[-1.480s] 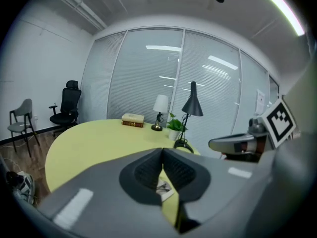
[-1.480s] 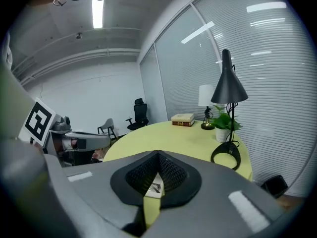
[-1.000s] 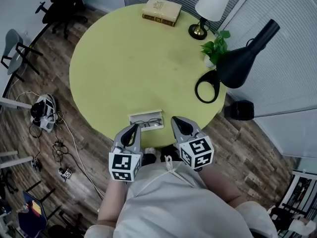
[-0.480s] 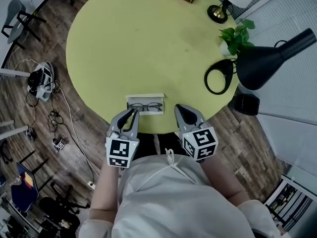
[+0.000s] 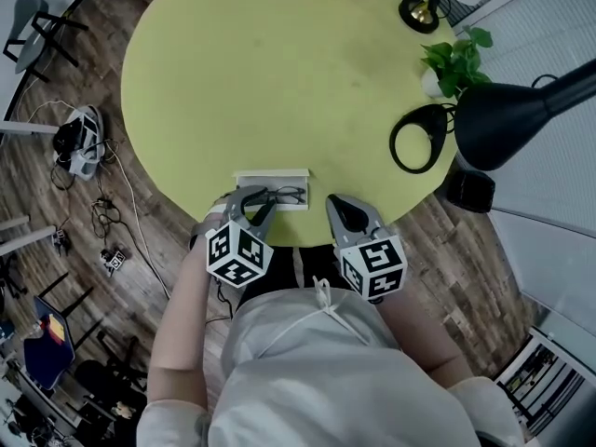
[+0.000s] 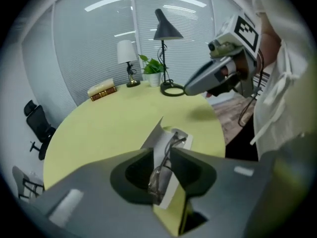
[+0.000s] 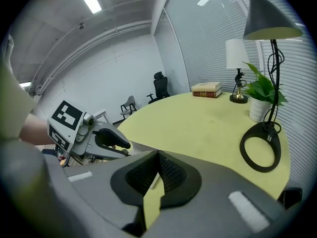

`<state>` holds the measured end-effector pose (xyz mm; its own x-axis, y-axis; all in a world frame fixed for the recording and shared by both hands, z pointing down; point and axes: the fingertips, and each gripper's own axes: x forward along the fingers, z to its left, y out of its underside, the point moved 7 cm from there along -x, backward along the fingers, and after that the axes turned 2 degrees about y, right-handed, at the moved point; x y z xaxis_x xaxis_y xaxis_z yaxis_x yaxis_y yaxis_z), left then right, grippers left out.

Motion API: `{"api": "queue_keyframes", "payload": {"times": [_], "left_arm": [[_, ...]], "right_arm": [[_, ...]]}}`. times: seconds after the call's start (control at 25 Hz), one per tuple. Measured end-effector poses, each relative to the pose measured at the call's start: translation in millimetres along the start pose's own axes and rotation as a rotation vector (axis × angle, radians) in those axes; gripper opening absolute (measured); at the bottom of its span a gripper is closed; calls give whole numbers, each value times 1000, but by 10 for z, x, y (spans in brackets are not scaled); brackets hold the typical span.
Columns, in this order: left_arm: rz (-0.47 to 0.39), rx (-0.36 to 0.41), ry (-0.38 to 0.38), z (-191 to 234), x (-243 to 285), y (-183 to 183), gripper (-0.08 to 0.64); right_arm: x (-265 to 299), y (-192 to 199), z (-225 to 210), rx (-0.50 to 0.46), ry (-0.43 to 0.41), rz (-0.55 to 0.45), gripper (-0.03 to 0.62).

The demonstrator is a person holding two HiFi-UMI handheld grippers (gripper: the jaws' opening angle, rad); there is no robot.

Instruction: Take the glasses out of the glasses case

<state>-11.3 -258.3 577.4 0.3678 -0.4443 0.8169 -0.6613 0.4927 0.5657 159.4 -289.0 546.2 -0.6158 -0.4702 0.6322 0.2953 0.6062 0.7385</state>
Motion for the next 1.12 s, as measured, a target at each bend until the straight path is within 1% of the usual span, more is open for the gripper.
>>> {"api": "queue_keyframes", "payload": {"times": [0.16, 0.28, 0.4, 0.56, 0.72, 0.76, 0.88, 1.04, 1.12], "left_arm": [[107, 137, 109, -16, 142, -36, 107], [162, 200, 176, -18, 235, -20, 104], [219, 262, 226, -11, 338, -6, 92], [262, 321, 248, -6, 422, 21, 51], [283, 349, 258, 6, 467, 69, 37], [283, 354, 258, 16, 473, 72, 20], [283, 371, 270, 37, 495, 57, 17], [291, 423, 284, 29, 511, 45, 14], [289, 431, 294, 29, 508, 48, 11]], "right_arm": [[3, 1, 3, -12, -15, 11, 0], [-9, 23, 9, -12, -14, 19, 0], [-18, 58, -9, -9, -14, 30, 0], [-42, 111, -13, -7, -8, 45, 0], [-61, 129, -11, -2, 1, 47, 0], [-66, 123, -15, -2, 3, 45, 0], [-74, 102, -58, -2, 8, 41, 0], [-96, 83, -100, 5, 22, 38, 0], [-107, 68, -97, 5, 27, 35, 0]]}}
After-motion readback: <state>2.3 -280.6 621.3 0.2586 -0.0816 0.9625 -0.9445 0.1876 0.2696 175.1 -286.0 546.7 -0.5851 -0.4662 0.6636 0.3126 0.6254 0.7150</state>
